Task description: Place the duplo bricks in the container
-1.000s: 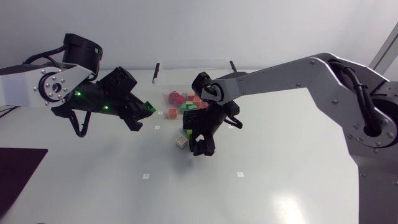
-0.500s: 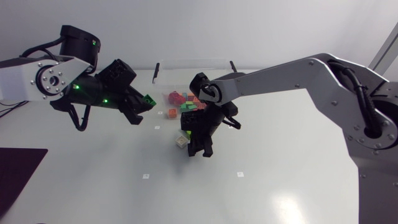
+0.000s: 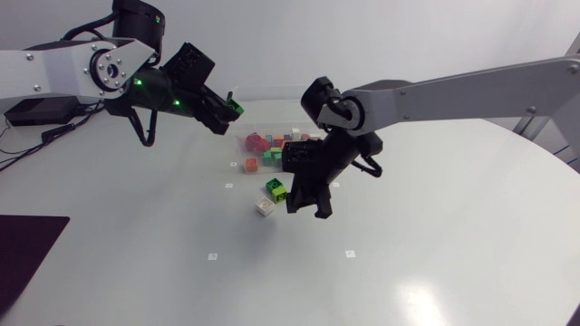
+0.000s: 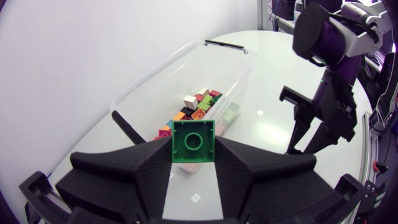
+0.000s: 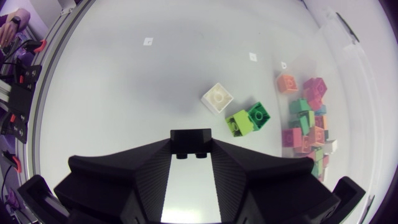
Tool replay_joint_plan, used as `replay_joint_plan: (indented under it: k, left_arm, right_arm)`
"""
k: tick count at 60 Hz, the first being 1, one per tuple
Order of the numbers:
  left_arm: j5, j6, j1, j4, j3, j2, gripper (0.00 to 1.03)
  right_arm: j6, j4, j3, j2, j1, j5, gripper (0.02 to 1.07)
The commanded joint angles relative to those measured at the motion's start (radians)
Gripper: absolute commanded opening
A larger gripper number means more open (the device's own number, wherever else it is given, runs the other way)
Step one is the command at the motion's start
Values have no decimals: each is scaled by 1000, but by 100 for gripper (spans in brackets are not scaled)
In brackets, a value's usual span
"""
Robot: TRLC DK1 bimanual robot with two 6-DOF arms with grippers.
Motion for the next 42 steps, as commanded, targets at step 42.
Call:
replay_joint_plan:
  k: [42]
  left_arm:
    - [-5,-139,-4,24,444,429,30]
  right_arm:
    - [82,58,-19,-190,-113,-55,13]
